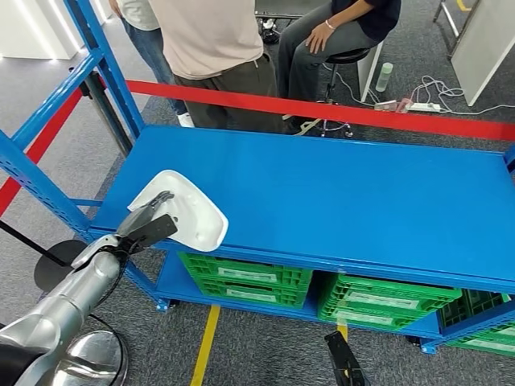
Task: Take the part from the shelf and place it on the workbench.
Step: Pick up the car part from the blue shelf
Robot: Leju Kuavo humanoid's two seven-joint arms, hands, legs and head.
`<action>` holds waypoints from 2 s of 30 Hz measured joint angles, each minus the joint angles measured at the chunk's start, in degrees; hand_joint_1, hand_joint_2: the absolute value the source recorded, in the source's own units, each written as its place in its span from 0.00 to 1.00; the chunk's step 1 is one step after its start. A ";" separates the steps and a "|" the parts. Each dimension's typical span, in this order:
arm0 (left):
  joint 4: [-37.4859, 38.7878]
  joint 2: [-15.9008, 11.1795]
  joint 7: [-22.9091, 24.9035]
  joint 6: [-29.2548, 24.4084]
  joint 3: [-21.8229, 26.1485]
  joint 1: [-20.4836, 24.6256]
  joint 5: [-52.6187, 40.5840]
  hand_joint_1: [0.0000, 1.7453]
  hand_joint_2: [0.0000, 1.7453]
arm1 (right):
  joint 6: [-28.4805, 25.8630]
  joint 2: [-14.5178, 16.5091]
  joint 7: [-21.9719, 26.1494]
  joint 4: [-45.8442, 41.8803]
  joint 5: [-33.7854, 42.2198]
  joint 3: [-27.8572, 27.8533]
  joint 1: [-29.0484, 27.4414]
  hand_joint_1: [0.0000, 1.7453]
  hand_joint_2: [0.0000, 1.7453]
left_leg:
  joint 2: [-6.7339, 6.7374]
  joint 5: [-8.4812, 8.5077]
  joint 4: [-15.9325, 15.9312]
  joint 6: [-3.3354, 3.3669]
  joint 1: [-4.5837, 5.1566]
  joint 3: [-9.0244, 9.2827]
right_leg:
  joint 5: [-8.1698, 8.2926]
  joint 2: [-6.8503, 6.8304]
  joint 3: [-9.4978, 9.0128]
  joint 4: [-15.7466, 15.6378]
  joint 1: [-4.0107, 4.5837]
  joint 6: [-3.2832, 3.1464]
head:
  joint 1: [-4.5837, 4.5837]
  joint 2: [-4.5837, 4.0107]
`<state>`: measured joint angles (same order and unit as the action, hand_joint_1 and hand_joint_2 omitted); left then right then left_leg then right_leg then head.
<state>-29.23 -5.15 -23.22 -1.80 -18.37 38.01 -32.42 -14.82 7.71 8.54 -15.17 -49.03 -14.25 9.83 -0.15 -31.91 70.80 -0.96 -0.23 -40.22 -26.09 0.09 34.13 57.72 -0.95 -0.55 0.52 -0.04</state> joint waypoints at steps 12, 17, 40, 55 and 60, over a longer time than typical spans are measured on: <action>0.62 -0.46 0.15 -1.79 -0.20 0.81 -1.52 0.95 0.00 | 0.08 -0.11 0.33 0.00 0.17 0.07 -0.04 0.00 0.00 | 0.03 6.88 -13.38 2.35 -0.01 6.39 | -1.29 -0.03 0.72 1.40 0.22 1.94 | -0.22 -0.01; 0.60 -0.48 -1.58 -4.18 0.10 0.90 0.03 0.00 0.00 | 0.05 -0.13 0.45 0.00 0.42 0.13 -0.33 0.00 0.00 | 0.11 7.00 -13.58 2.89 -0.09 6.41 | -7.48 -0.03 7.99 16.28 0.18 2.55 | -0.55 -0.02; -9.39 1.43 -8.09 -8.42 10.23 0.97 10.53 0.00 1.00 | -0.07 -0.10 1.05 0.00 1.07 1.32 -0.13 0.00 0.00 | -0.04 6.97 -12.35 1.93 0.46 5.11 | -0.41 0.19 0.03 0.34 0.35 1.14 | -0.17 -0.02; -10.20 1.33 -7.68 -7.56 10.16 2.08 8.93 0.00 1.00 | -0.01 -0.13 0.84 0.01 1.21 1.42 0.03 0.00 0.00 | 0.01 7.14 -12.26 1.69 0.43 4.97 | -0.53 0.09 0.21 0.61 0.43 1.49 | -0.64 -0.01; -10.19 1.08 -7.61 -7.82 9.89 2.32 7.93 0.00 1.00 | 0.00 -0.10 0.75 0.00 1.43 1.44 0.18 0.00 0.00 | 0.02 2.45 -4.57 0.28 0.07 1.71 | -0.19 0.10 0.10 0.42 0.08 0.04 | -0.25 -0.02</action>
<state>-39.42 -4.08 -30.83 -9.62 -8.48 40.33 -24.50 -14.82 7.61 9.29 -15.17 -47.60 -12.81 10.02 -0.13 -29.46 66.23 -0.67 -0.16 -38.50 -26.28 0.19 34.23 58.14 -0.87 -0.51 0.27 -0.06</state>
